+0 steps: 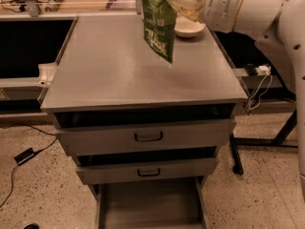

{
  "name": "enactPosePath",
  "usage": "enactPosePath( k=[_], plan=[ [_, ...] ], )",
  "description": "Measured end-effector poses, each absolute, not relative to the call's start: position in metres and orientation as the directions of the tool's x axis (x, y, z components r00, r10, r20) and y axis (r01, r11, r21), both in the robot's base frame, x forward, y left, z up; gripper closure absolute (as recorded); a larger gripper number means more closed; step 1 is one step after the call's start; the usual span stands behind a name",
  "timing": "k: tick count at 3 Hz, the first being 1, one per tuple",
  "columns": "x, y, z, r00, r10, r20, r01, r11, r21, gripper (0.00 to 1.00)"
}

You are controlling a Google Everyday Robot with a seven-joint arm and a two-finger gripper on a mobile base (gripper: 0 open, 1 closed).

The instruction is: Pick green jalapeno chip bag from bottom drawer and place on counter

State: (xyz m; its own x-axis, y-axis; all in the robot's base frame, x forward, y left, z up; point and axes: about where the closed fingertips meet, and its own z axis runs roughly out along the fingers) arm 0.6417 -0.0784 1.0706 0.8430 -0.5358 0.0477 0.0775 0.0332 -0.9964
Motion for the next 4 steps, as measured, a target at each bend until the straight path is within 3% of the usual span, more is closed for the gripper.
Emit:
enactPosePath(
  k=[1,2,4],
  plan=[
    [0.690,-0.105,1.028,0.768,-0.635,-0.081,-0.003,0.124,-0.992,0.74],
    [0.703,-0.106,0.985,0.709,-0.682,-0.181,-0.097,0.160,-0.982,0.50],
    [0.703,-0.102,0.986,0.711,-0.675,-0.196,-0.107,0.172,-0.979,0.03]
  ],
)
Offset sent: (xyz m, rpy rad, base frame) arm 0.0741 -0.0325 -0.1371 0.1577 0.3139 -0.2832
